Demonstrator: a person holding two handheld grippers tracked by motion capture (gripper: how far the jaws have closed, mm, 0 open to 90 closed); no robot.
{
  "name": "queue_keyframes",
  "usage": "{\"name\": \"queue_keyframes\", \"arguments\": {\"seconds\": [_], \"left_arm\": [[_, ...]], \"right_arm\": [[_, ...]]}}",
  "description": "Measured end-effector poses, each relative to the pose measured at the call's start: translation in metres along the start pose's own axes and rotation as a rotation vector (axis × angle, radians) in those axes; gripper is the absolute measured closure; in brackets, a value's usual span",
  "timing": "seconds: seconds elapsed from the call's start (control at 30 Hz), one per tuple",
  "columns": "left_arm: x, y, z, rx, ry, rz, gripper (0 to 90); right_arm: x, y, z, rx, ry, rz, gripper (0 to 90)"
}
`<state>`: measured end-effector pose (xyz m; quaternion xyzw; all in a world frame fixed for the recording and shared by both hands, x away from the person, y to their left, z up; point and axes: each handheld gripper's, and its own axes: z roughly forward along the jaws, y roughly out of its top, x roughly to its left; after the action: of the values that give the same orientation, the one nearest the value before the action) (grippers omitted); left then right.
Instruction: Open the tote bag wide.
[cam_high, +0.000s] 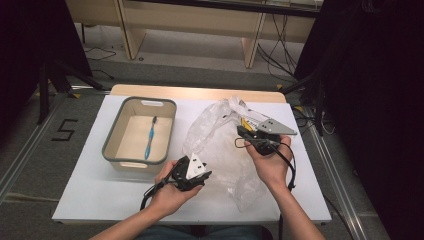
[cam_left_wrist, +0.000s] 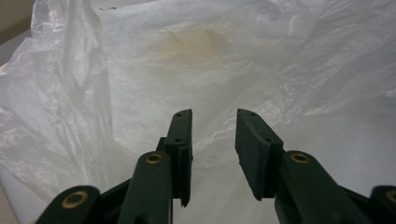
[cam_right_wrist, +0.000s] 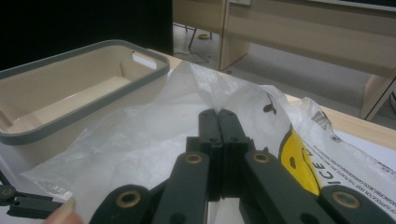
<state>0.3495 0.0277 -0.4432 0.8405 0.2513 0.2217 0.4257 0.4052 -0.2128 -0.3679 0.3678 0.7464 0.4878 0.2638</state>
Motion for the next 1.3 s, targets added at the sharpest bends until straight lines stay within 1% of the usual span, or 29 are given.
{"name": "queue_keyframes", "arguments": {"seconds": [0.07, 0.27, 0.73, 0.93, 1.1, 1.17, 1.3], "left_arm": [[0.001, 0.000, -0.002, -0.011, 0.004, -0.011, 65.3], [0.004, 0.001, -0.005, -0.019, 0.013, -0.021, 64.5], [0.005, 0.001, -0.006, -0.018, 0.017, -0.022, 63.8], [0.008, 0.001, -0.005, -0.010, 0.022, -0.028, 66.2], [0.008, 0.001, -0.006, -0.014, 0.023, -0.031, 67.7], [0.009, 0.001, -0.006, -0.016, 0.025, -0.029, 67.5], [0.011, 0.003, -0.010, -0.031, 0.032, -0.040, 66.0]], "right_arm": [[0.000, 0.000, 0.001, 0.001, 0.003, -0.001, 90.0], [0.000, 0.003, 0.001, -0.007, 0.001, -0.002, 90.0], [-0.002, 0.011, 0.001, -0.028, 0.000, 0.001, 90.0], [0.000, 0.011, 0.003, -0.023, 0.004, -0.004, 90.0], [-0.001, 0.012, 0.002, -0.030, 0.001, -0.001, 90.0], [-0.001, 0.012, 0.002, -0.028, 0.002, -0.001, 90.0], [0.001, 0.011, 0.003, -0.023, 0.005, -0.006, 90.0]]}}
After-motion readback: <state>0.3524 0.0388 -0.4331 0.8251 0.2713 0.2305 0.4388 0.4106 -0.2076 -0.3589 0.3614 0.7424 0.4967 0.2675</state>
